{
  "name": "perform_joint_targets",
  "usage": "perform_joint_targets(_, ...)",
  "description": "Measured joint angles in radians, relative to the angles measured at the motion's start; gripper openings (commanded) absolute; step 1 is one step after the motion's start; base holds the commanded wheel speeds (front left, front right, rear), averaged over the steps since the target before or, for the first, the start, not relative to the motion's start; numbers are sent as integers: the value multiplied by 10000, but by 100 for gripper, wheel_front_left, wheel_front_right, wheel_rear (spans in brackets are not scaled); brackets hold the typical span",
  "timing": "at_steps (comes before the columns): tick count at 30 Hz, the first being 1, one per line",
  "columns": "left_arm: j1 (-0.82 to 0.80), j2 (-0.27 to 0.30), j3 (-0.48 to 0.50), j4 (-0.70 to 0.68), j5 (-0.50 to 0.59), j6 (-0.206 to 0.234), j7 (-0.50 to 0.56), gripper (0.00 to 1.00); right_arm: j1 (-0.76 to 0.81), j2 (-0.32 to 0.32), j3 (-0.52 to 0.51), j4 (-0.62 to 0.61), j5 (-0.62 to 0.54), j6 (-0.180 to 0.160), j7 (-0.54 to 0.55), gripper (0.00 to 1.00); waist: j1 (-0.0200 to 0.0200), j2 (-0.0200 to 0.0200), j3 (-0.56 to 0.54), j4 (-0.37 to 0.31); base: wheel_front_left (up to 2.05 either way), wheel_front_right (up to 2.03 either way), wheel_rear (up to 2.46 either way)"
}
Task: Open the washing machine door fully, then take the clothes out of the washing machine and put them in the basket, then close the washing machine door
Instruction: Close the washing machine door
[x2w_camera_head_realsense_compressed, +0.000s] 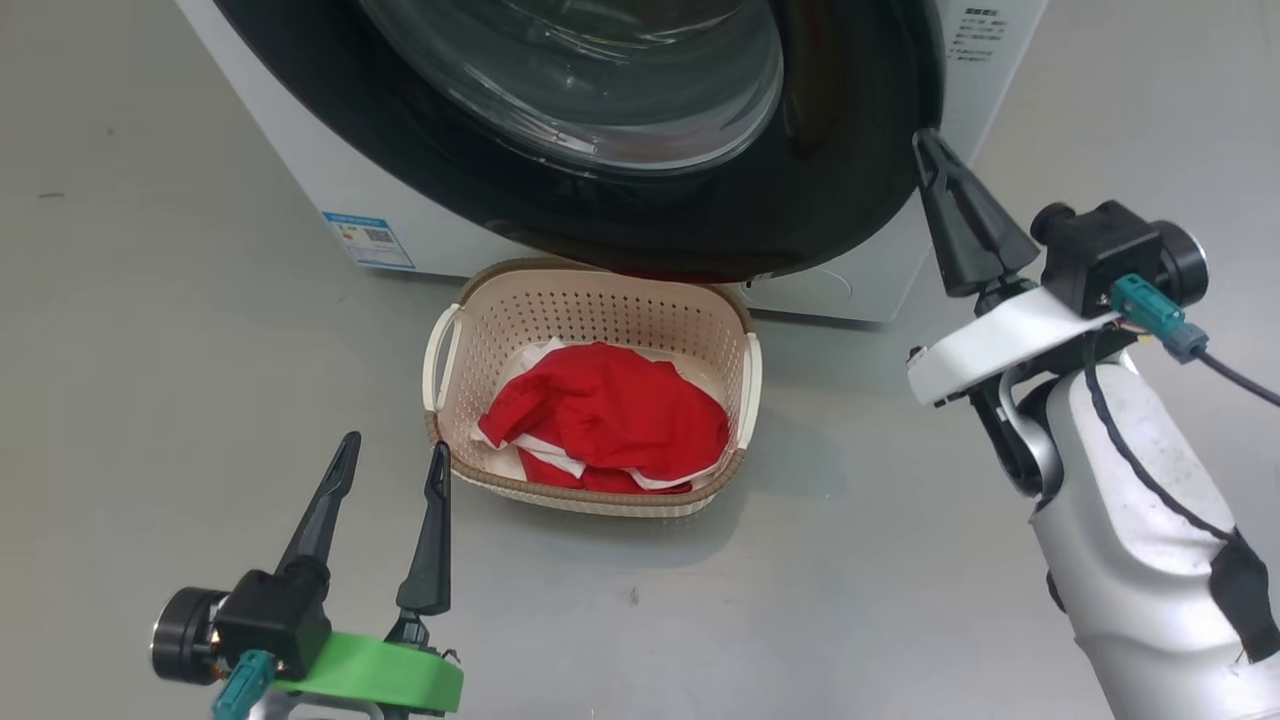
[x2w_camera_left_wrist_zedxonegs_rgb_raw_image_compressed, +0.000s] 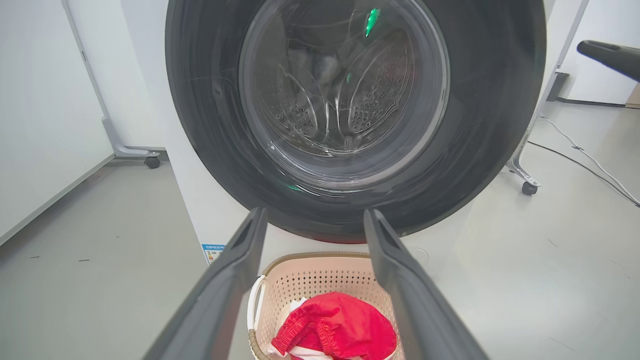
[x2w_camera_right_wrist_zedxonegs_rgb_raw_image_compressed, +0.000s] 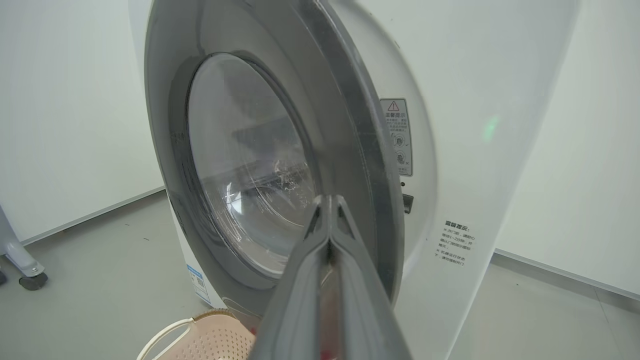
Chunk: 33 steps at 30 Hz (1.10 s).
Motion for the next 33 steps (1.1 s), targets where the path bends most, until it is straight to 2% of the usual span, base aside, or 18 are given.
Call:
perform_joint_targets(14, -611, -186, -136, 543, -65, -90, -226, 100, -1483, -349, -311, 872, 127, 82, 173, 0, 0, 0, 750, 1006, 0, 0, 0)
perform_joint_targets(33, -1061, -240, -345, 920, -94, -94, -412, 100, -2761, -717, -627, 1952, 387, 174, 176, 0, 0, 0, 1108, 1312, 0, 0, 0)
